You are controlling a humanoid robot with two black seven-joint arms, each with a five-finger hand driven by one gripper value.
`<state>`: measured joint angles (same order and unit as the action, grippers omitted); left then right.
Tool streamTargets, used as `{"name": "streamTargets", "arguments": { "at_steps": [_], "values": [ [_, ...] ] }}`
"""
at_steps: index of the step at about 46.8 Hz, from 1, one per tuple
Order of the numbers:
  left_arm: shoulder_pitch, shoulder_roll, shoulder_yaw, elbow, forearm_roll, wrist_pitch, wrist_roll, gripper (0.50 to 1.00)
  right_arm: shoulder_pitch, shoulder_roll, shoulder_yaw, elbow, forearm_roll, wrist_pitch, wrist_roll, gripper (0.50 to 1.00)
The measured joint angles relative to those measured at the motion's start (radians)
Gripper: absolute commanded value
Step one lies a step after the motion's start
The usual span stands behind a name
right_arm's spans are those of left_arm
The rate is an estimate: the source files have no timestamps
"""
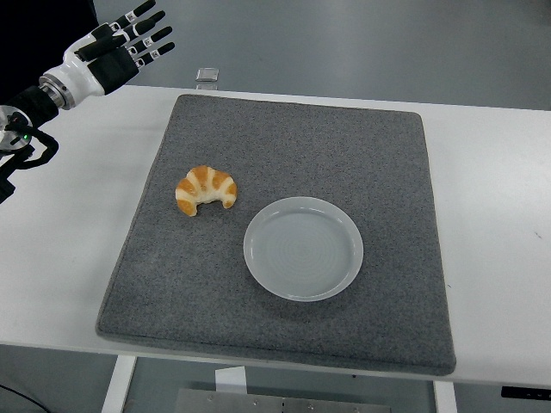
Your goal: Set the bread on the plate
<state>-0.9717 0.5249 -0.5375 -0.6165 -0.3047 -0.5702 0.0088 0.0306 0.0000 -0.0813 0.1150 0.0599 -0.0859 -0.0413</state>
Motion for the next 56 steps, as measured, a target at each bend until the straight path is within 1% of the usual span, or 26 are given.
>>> {"name": "streamTargets", "arguments": {
  "at_steps": [2, 4, 15, 23, 38, 49, 56],
  "values": [
    [0.0, 0.005, 0.0, 0.001, 0.018, -0.026, -0.003, 0.994, 0.0, 0.0, 0.0, 0.0, 0.0, 0.0, 0.0, 0.952],
    [0.0, 0.017, 0.001, 0.0, 0.055, -0.037, -0.004, 0.996, 0.0, 0.0, 0.0, 0.0, 0.0, 0.0, 0.0, 0.952],
    [-0.041, 0.084, -0.01, -0.032, 0.313, -0.041, -0.019, 0.994, 0.0, 0.0, 0.0, 0.0, 0.0, 0.0, 0.0, 0.954],
    [-0.058, 0.153, -0.007, -0.141, 0.502, -0.041, -0.067, 0.994, 0.0, 0.0, 0.0, 0.0, 0.0, 0.0, 0.0, 0.952],
    [-0.067, 0.243, -0.008, -0.301, 0.742, -0.041, -0.089, 0.994, 0.0, 0.0, 0.0, 0.0, 0.0, 0.0, 0.0, 0.952],
    [-0.065, 0.294, -0.008, -0.386, 0.935, -0.041, -0.183, 0.99, 0.0, 0.0, 0.0, 0.0, 0.0, 0.0, 0.0, 0.952],
    [-0.061, 0.305, -0.008, -0.409, 1.011, -0.041, -0.221, 0.988, 0.0, 0.0, 0.0, 0.0, 0.0, 0.0, 0.0, 0.952]
  ]
}}
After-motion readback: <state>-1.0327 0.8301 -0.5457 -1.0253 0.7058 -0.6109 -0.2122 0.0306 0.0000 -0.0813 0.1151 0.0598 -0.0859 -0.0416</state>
